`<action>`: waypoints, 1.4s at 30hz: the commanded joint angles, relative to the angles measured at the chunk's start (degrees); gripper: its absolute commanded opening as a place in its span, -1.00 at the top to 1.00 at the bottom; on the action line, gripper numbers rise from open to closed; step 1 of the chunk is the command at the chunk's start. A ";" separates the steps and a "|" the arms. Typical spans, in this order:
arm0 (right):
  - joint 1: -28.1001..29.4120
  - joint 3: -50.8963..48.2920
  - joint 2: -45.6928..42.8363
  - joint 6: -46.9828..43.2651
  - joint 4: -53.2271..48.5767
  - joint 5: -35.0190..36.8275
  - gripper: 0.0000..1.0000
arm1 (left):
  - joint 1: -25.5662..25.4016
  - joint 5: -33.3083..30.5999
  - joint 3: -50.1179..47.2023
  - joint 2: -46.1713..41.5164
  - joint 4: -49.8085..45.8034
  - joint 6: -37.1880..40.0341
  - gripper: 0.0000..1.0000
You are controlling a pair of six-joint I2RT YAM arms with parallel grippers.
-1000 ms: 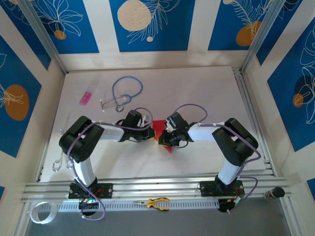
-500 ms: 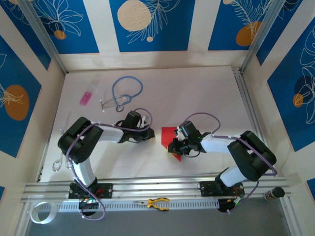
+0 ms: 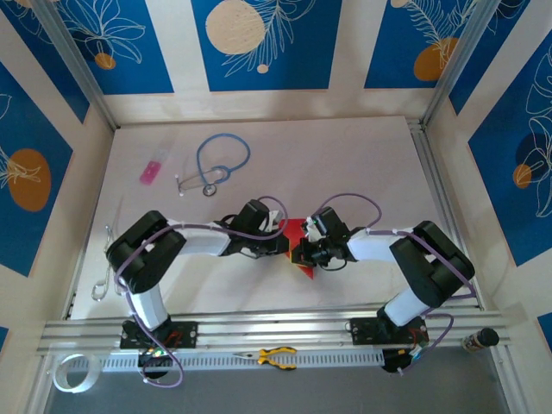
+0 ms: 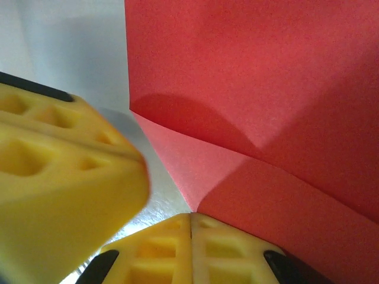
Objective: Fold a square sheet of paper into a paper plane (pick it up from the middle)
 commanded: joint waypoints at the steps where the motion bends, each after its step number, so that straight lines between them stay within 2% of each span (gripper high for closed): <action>1: -0.40 -0.23 0.43 -1.15 0.16 0.47 0.87 | -0.52 -1.67 2.10 2.12 -3.45 -0.29 1.00; 9: -0.45 -0.90 -0.08 -0.97 0.53 0.09 0.86 | -0.56 -4.97 1.79 4.06 -6.85 0.02 1.00; 19: -0.66 -3.17 -4.83 -1.82 -4.30 2.25 0.80 | -0.54 -8.81 -0.71 5.39 -10.70 -1.37 1.00; 27: -0.30 -8.38 -9.90 -0.93 -8.00 3.68 0.78 | -0.47 -9.14 -0.70 5.96 -10.44 -1.63 1.00; 36: 0.30 -9.59 -16.18 2.88 -15.37 8.70 0.80 | 0.89 -8.73 -0.70 6.02 -8.62 -1.99 1.00; 42: 1.91 -9.59 -17.14 4.00 -18.47 9.26 0.81 | 1.69 -8.53 -1.04 5.55 -8.30 -1.94 1.00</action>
